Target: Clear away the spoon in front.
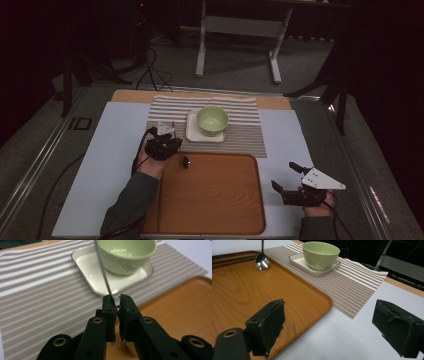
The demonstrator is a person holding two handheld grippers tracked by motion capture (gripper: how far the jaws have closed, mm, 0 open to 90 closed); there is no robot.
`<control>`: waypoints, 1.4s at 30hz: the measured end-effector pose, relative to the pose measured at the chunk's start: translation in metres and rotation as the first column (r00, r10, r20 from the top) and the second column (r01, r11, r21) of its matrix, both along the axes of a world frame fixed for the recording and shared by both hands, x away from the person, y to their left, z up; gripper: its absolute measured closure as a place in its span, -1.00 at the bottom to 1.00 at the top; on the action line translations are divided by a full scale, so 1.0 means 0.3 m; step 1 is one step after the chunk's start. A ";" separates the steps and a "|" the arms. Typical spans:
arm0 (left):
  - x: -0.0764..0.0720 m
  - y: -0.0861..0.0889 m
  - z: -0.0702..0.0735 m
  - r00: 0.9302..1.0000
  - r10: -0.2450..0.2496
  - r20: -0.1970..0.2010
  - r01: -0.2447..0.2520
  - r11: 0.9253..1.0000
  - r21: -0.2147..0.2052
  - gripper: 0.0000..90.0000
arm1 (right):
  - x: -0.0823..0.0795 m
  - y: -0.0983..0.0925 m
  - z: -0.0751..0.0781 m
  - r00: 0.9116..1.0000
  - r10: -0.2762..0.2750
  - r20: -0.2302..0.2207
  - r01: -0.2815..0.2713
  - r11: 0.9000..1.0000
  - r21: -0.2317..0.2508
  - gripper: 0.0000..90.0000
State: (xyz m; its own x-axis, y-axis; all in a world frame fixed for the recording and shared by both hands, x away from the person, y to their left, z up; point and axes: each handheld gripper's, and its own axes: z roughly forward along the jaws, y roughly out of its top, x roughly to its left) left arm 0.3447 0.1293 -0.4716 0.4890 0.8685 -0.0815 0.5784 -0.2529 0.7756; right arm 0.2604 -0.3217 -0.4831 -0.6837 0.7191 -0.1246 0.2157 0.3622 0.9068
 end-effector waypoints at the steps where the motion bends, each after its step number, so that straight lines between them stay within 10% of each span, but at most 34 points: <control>1: -0.006 0.010 -0.002 1.000 0.002 -0.007 -0.002 1.000 -0.020 0.85 | 0.000 0.001 0.000 1.000 0.001 -0.001 -0.001 1.000 0.000 -0.76; 5: -0.019 0.020 -0.007 1.000 0.001 -0.018 -0.002 0.998 -0.056 0.89 | 0.001 0.005 -0.001 1.000 0.004 0.000 -0.004 1.000 -0.003 -0.76; 19: 0.039 -0.077 -0.076 0.995 -0.012 -0.095 0.014 1.000 0.019 0.84 | 0.003 0.004 -0.002 1.000 0.008 -0.010 -0.008 1.000 -0.008 -0.76; 42: -0.225 -0.052 -0.163 0.975 0.111 -0.192 -0.116 0.993 -0.014 0.76 | 0.002 0.005 -0.001 1.000 0.012 -0.008 -0.012 1.000 -0.004 -0.76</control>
State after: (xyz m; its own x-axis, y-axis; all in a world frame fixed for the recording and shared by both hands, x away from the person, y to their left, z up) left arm 0.2771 0.1136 -0.5205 0.3605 0.9141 -0.1856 0.7401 -0.1592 0.6534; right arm 0.2609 -0.3202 -0.4832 -0.6930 0.7105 -0.1218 0.2186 0.3681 0.9037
